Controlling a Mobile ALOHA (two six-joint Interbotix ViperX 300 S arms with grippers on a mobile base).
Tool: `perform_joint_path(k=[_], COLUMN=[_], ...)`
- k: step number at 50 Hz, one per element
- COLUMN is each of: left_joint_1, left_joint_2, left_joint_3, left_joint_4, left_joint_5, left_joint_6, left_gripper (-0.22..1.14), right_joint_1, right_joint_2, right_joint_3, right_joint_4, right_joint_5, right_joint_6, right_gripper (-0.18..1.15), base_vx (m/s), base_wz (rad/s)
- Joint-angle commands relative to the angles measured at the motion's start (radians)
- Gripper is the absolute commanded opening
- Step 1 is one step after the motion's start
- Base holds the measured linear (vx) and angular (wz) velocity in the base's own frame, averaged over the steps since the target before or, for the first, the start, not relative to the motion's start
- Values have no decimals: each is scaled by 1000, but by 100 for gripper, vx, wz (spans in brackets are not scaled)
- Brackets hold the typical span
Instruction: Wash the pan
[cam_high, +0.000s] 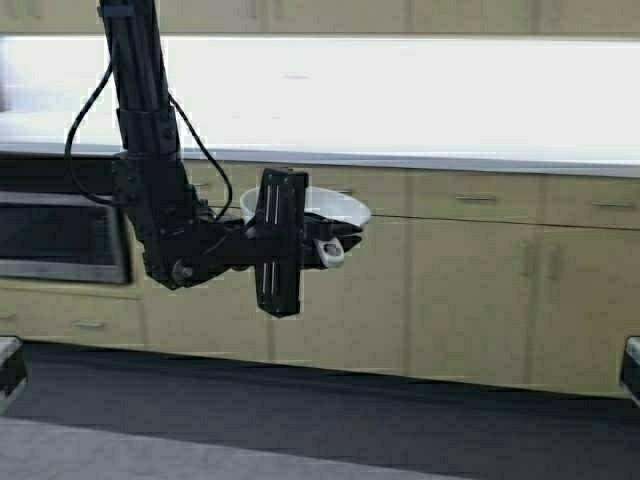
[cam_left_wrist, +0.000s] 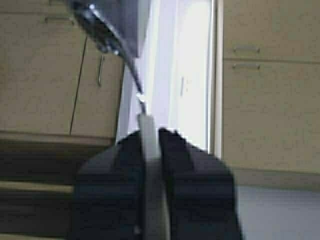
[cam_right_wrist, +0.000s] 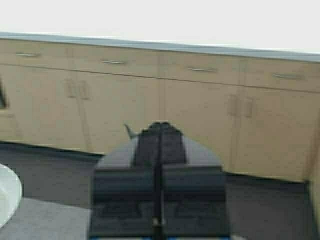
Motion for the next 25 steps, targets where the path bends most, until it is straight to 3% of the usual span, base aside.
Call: perform_joint_path(k=[1,25], left_joint_1=[8,35], left_joint_2=[-31,-9], left_joint_3=[-17,-37], left_joint_4=[-5,-2], left_joint_5=[-18,-18], left_joint_6=[17,17], left_gripper=[2,2], right_joint_1=[11,38], right_joint_2=[6,61], right_joint_3=[-20,-40], right_joint_4=[-2,-9], right_joint_5=[-3,14], right_joint_6=[2,-2], right_gripper=[6,6], base_vx=[14,13], base_wz=[73,65])
